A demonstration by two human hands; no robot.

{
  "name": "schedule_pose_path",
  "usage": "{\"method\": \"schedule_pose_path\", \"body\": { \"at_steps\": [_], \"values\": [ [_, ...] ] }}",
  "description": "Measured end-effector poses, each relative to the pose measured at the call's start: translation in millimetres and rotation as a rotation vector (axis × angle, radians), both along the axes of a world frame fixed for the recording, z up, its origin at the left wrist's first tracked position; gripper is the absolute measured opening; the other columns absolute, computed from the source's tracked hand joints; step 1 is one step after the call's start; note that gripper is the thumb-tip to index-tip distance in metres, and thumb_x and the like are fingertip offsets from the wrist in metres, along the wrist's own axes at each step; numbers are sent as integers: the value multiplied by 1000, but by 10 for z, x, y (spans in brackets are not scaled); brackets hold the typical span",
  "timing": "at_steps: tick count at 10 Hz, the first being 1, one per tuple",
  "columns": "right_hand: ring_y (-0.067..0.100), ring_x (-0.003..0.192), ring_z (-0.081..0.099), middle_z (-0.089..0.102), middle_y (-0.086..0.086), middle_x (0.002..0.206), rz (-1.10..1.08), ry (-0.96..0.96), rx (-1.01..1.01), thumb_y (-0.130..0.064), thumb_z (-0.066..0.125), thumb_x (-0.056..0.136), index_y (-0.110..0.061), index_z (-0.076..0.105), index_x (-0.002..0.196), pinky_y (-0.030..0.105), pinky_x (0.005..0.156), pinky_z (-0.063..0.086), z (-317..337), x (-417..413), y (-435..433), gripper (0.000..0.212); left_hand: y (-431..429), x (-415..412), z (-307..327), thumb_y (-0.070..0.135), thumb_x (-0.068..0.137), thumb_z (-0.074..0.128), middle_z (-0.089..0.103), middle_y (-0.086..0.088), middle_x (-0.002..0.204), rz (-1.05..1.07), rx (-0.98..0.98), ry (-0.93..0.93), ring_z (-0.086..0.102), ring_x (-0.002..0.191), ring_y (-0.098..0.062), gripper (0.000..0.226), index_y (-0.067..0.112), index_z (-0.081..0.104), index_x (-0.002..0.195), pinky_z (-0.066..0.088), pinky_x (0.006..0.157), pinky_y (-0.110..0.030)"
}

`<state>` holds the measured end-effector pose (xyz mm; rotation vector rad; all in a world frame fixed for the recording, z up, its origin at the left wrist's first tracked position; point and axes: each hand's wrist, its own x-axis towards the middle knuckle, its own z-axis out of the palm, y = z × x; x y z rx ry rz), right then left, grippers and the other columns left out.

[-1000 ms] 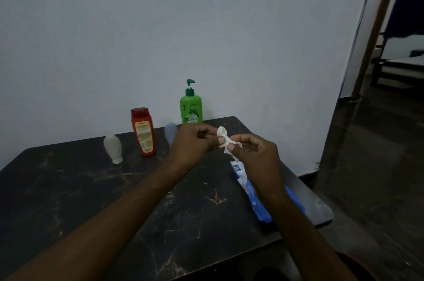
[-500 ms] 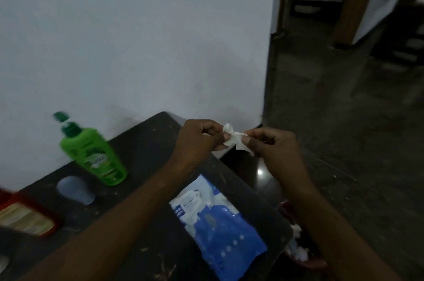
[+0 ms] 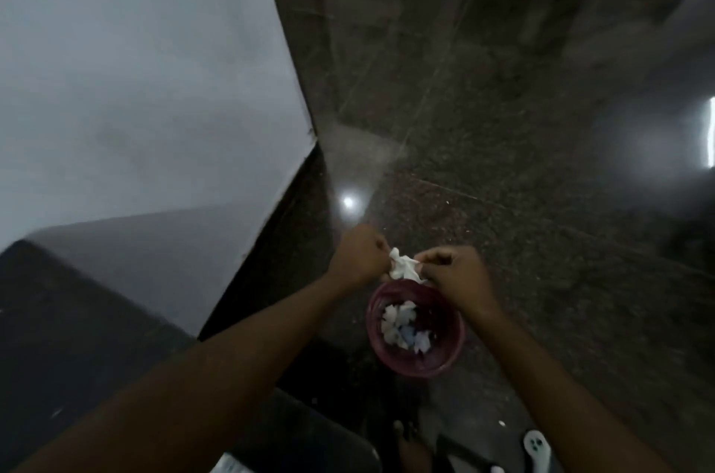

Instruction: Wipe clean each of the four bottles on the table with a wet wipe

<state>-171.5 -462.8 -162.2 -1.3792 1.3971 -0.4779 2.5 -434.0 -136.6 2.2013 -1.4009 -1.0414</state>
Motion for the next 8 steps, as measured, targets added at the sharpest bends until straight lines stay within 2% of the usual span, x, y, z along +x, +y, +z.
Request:
{"method": "schedule_pose_path", "body": {
  "at_steps": [1,2,3,4,5,6,7,8],
  "values": [
    [7,60,68,73,-5,64,-20,149,61,-4,74,72,-21,78,70,36,65,58,-685,-177,-145,18,-325,-225,-695,11,83,71,78,-14,85,-57,104,-11,75,84,-23,14,2,81,87,59,75,-30],
    [10,61,67,73,-1,64,-46,274,141,-3,72,70,-19,77,69,33,64,57,-1265,-288,-187,17,-444,-464,-1334,18,88,68,76,-21,98,-40,200,-40,72,96,-32,21,-1,77,92,57,83,-36],
    [14,67,66,73,2,69,-80,392,179,-3,67,71,-14,79,71,21,63,45,-1750,-341,-166,16,-452,-615,-1858,17,92,63,72,-25,104,-55,277,-62,70,99,-38,19,-1,69,88,56,86,-41],
    [21,65,66,68,9,61,-166,431,203,1,63,72,-6,74,64,22,53,35,-2100,-352,-148,15,-442,-696,-2251,14,100,54,70,-25,120,-154,360,-46,67,112,-36,28,-8,70,109,51,96,-39],
    [24,57,59,62,13,58,-171,492,202,-1,62,75,0,66,61,27,47,30,-2229,-357,-143,15,-428,-705,-2415,18,104,50,60,-23,139,-228,424,-61,55,131,-34,39,-8,60,132,36,109,-34],
    [23,62,55,54,8,63,-173,532,190,1,60,79,-7,59,62,25,54,33,-2204,-406,-102,19,-452,-644,-2369,18,99,56,71,-20,105,-265,407,-58,65,105,-32,26,-3,71,101,49,101,-40],
    [23,64,56,57,8,65,-174,502,184,4,58,76,-15,51,56,25,49,36,-2106,-461,-72,28,-447,-521,-2233,15,96,56,66,-19,80,-318,366,-37,62,77,-30,24,2,65,78,57,84,-47],
    [22,71,62,71,10,80,-211,448,145,1,55,77,-12,74,84,25,60,43,-1953,-499,2,24,-354,-417,-2124,17,93,55,68,-21,74,-310,296,-11,61,64,-27,31,-4,62,71,59,66,-49]
  ]
}}
